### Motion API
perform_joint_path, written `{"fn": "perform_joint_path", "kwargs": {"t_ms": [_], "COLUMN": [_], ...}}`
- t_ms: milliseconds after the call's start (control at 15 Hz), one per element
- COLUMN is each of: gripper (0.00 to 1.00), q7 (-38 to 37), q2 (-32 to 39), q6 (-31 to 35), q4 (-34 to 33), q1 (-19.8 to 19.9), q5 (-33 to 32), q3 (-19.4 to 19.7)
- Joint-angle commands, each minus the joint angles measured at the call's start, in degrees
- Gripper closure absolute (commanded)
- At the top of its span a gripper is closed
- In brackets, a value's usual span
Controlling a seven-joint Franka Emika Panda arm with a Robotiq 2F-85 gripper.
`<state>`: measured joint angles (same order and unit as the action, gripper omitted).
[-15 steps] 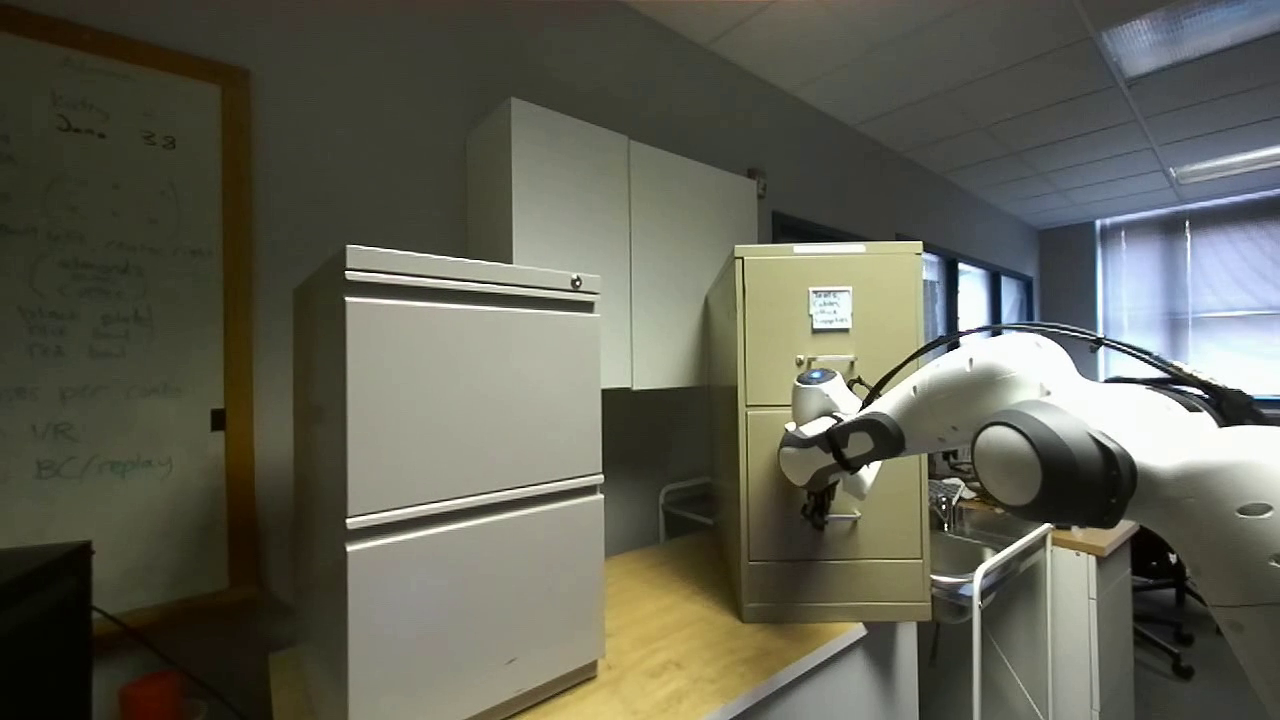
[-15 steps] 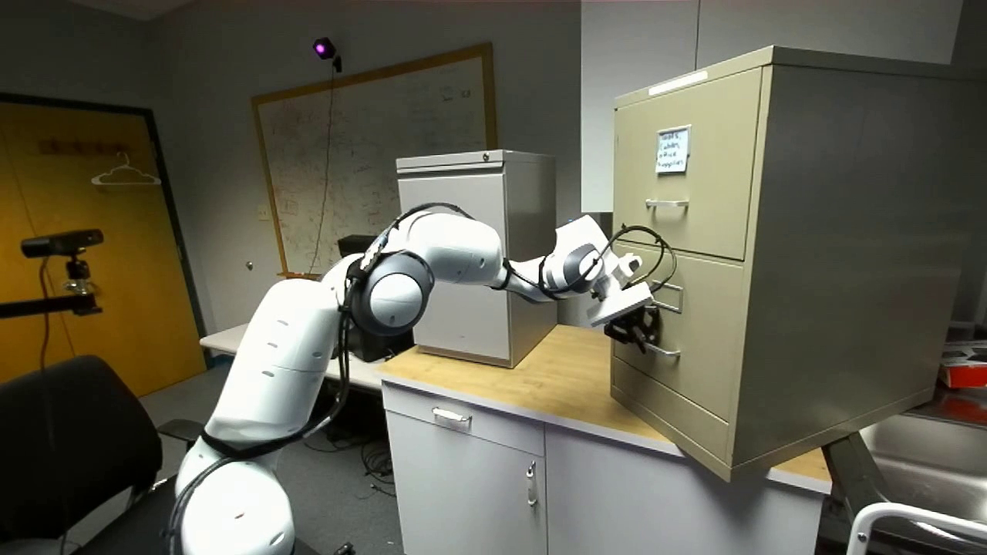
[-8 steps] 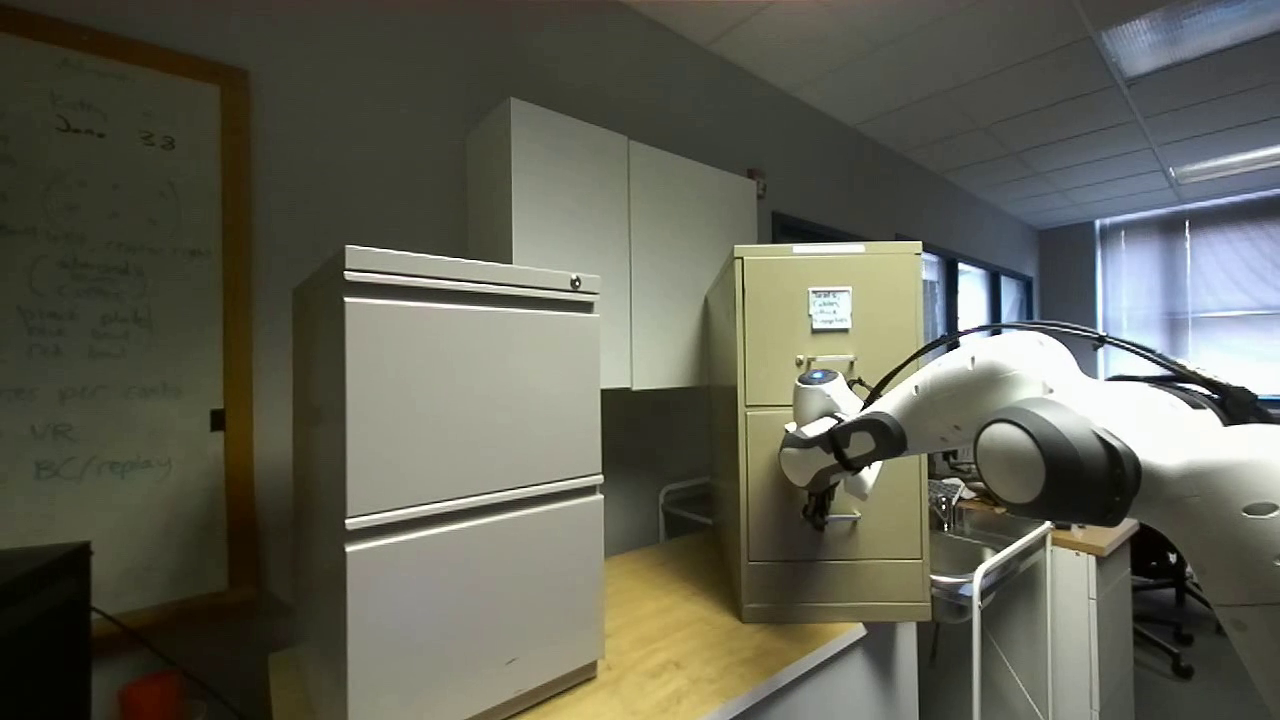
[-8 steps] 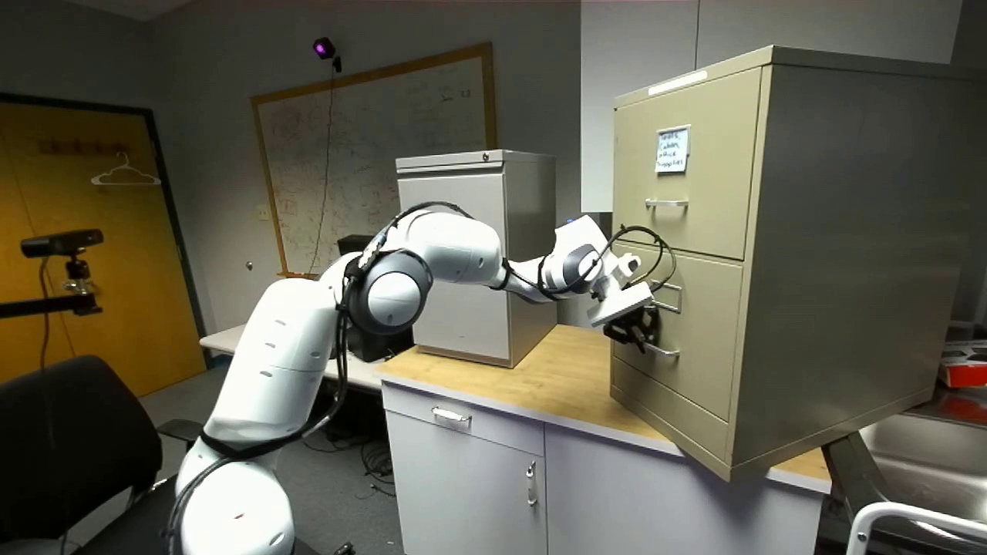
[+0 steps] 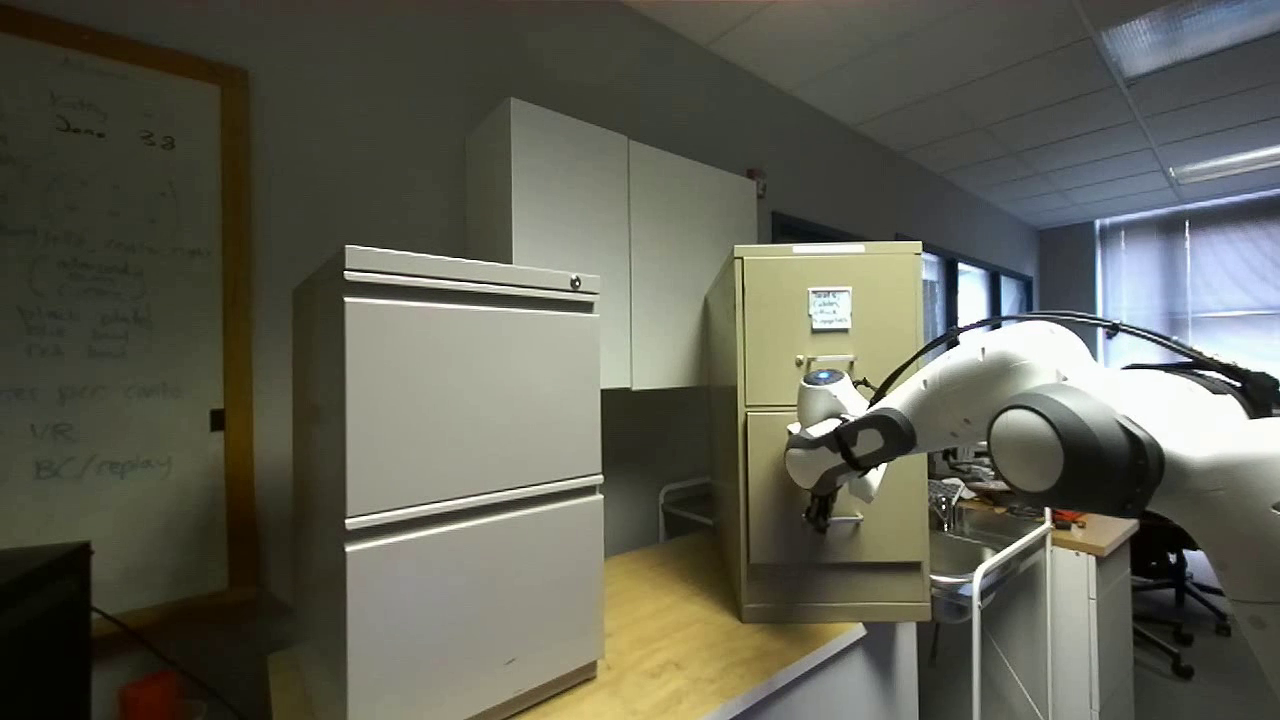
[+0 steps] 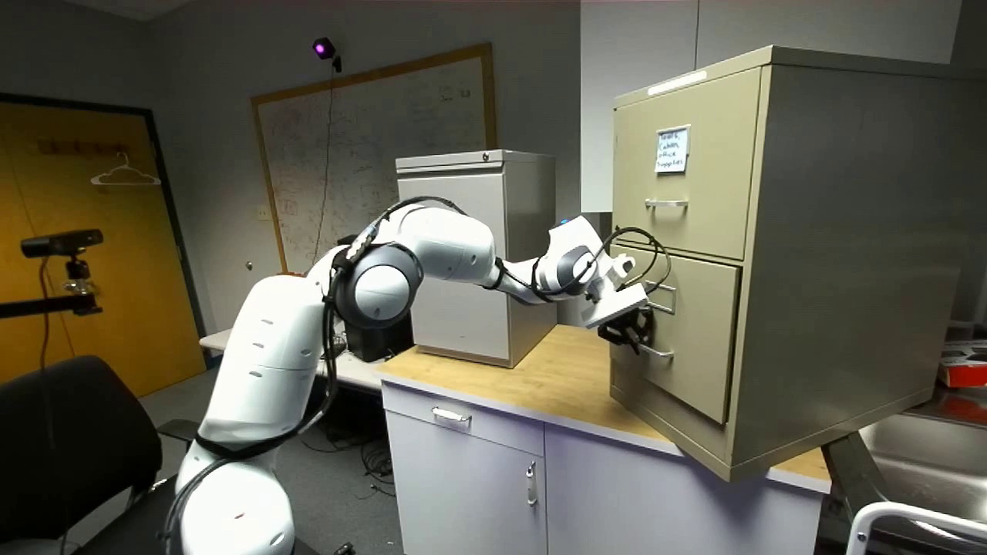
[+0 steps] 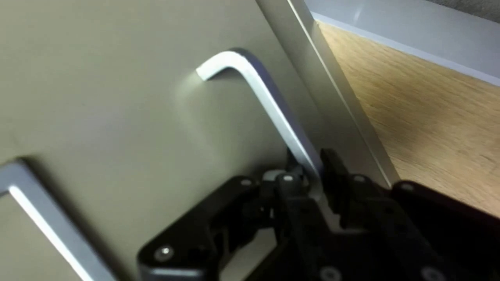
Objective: Open the bottom drawer of the file cabinet to the right
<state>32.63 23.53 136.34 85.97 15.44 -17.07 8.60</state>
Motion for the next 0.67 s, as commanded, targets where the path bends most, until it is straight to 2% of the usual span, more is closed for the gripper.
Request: {"fn": "perform_joint_path", "kwargs": {"t_ms": [0, 600], "gripper": [0.95, 0.95], "q7": [0.91, 1.38], "q2": [-6.01, -13.96], "q6": [-2.25, -3.36], "q4": [10.56, 20.02], "q1": [-2.12, -3.44], "q5": [2.55, 2.8], "q3": [-3.21, -3.17]}}
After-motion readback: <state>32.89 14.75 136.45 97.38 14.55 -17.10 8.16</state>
